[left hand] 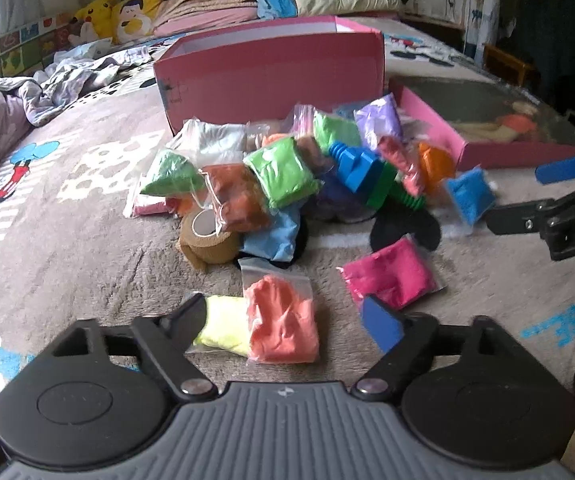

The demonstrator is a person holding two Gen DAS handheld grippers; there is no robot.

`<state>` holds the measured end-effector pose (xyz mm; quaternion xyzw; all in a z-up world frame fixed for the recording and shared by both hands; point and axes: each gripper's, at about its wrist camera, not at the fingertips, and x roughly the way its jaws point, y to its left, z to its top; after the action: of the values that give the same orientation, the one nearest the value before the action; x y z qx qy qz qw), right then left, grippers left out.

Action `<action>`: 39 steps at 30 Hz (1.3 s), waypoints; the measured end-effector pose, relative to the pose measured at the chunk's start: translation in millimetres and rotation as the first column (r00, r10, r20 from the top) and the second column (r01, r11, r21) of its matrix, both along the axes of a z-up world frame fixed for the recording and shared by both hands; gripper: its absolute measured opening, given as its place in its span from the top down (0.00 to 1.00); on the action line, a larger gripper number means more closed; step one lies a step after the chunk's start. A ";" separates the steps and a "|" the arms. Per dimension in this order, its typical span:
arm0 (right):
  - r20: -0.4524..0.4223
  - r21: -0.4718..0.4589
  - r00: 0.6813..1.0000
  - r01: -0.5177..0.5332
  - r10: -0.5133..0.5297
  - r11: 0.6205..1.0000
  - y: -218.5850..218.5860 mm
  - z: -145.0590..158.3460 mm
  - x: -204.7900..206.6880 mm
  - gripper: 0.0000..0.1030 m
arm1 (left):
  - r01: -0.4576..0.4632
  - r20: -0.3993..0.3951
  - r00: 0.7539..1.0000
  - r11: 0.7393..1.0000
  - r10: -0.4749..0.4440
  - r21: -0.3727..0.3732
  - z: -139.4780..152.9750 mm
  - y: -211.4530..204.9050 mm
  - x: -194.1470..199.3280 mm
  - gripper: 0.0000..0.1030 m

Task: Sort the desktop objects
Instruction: 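Move the left tool down onto the orange clay packet and close it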

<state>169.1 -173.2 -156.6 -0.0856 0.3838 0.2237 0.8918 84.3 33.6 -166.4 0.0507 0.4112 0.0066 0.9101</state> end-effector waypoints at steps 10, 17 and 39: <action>-0.001 -0.002 1.000 -0.008 0.008 1.000 6.5 -16.0 14.7 0.04 | 0.023 -0.022 1.000 0.996 -0.021 0.084 -10.3 -10.2 7.2 0.41; -0.005 0.004 1.000 -0.005 0.005 1.000 8.3 -23.4 20.7 0.09 | 0.047 -0.029 0.999 0.984 -0.043 0.171 -14.1 -19.7 8.9 0.46; 0.029 -0.025 0.998 -0.047 0.048 0.999 18.3 -36.5 25.7 0.30 | 0.079 -0.058 0.996 0.972 -0.068 0.220 -15.7 -21.2 12.1 0.59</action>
<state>194.8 -154.9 -193.1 -0.1089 0.3712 0.2387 0.8907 96.4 12.3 -182.1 0.1672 0.4284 0.0177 0.8878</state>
